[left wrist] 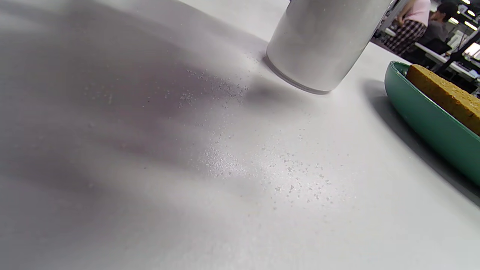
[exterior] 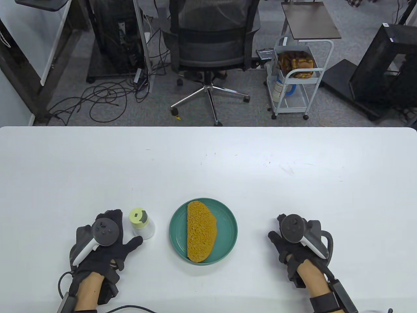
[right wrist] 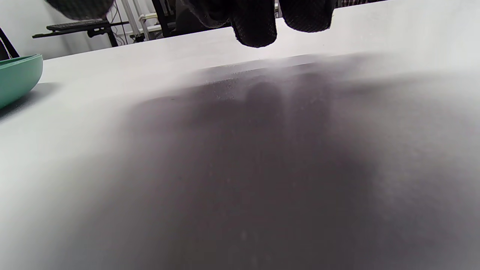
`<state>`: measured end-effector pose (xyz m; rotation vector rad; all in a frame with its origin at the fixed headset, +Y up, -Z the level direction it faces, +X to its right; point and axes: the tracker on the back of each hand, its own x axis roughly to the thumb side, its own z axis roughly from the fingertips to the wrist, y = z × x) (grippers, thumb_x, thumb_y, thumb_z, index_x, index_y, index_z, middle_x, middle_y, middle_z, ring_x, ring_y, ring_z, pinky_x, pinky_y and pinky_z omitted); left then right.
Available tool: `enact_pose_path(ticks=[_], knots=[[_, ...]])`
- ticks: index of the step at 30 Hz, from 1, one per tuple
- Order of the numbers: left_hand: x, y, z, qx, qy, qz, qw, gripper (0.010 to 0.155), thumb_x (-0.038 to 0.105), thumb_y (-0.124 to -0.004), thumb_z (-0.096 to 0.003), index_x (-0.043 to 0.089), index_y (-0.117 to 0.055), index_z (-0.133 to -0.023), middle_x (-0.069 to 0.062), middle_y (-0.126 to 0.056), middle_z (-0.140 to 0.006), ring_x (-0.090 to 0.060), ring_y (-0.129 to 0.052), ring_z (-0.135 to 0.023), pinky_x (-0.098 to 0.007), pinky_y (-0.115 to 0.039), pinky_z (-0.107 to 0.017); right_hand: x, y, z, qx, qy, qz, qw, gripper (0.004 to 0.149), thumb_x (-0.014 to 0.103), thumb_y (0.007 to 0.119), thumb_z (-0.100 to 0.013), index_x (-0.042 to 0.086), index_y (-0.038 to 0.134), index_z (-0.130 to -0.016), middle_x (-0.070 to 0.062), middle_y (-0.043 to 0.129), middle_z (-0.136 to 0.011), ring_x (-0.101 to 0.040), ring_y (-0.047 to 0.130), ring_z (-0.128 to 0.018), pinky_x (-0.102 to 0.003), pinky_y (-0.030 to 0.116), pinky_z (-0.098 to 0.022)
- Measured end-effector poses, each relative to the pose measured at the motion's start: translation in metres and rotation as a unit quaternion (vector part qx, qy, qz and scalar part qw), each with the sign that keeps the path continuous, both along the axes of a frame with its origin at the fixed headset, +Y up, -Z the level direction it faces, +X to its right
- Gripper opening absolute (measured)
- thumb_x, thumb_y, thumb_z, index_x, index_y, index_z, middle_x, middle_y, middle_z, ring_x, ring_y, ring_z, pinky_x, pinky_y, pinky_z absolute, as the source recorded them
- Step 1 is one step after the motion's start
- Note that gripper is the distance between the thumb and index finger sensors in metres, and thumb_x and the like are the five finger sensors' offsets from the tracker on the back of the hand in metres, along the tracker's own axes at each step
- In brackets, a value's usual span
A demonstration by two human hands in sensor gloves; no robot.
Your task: Press dispenser to sprinkle granules onto bread slice
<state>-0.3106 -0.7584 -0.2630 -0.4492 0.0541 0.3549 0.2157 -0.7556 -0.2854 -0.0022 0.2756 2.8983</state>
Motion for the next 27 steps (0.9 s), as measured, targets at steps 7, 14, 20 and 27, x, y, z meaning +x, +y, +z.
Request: enact_pose_path(ticks=[7,14,20,27], knots=[[0.0012,0.0043,0.0005,0.012,0.0,0.003,1.0,0.108,0.077,-0.058,-0.0399,0.03,0.016,-0.104,-0.005,0.015,-0.117,-0.032,0.016,-0.112,-0.063,0.014,-0.071,-0.0012,0.0036,0.0003,0.005,0.004,-0.005,1.0,0.07,0.048,0.069,-0.045,0.009,0.051,-0.1,-0.024,0.058,-0.108,-0.059,0.05,-0.099,-0.079,0.028,-0.068],[-0.001,0.0045,0.0013,0.014,0.006,0.006,1.0,0.108,0.077,-0.058,-0.0401,0.03,0.016,-0.104,-0.005,0.015,-0.117,-0.032,0.016,-0.112,-0.063,0.014,-0.071,-0.0035,0.0041,0.0014,0.005,0.008,-0.003,1.0,0.07,0.048,0.069,-0.045,0.009,0.051,-0.1,-0.024,0.059,-0.108,-0.059,0.05,-0.099,-0.079,0.028,-0.068],[-0.0032,0.0035,0.0012,0.01,0.009,0.013,1.0,0.108,0.077,-0.058,-0.0403,0.03,0.016,-0.104,-0.005,0.015,-0.117,-0.032,0.016,-0.112,-0.063,0.015,-0.071,-0.0053,0.0019,0.0012,-0.002,0.01,-0.004,1.0,0.069,0.048,0.069,-0.045,0.009,0.052,-0.1,-0.024,0.059,-0.108,-0.059,0.05,-0.099,-0.079,0.028,-0.068],[-0.0008,0.0031,0.0014,0.009,0.001,0.011,1.0,0.108,0.077,-0.058,-0.0402,0.03,0.016,-0.104,-0.005,0.015,-0.117,-0.032,0.016,-0.112,-0.063,0.015,-0.07,-0.0054,0.0015,0.0016,-0.008,0.012,-0.016,1.0,0.069,0.048,0.069,-0.045,0.009,0.053,-0.099,-0.025,0.059,-0.107,-0.059,0.051,-0.098,-0.078,0.029,-0.068]])
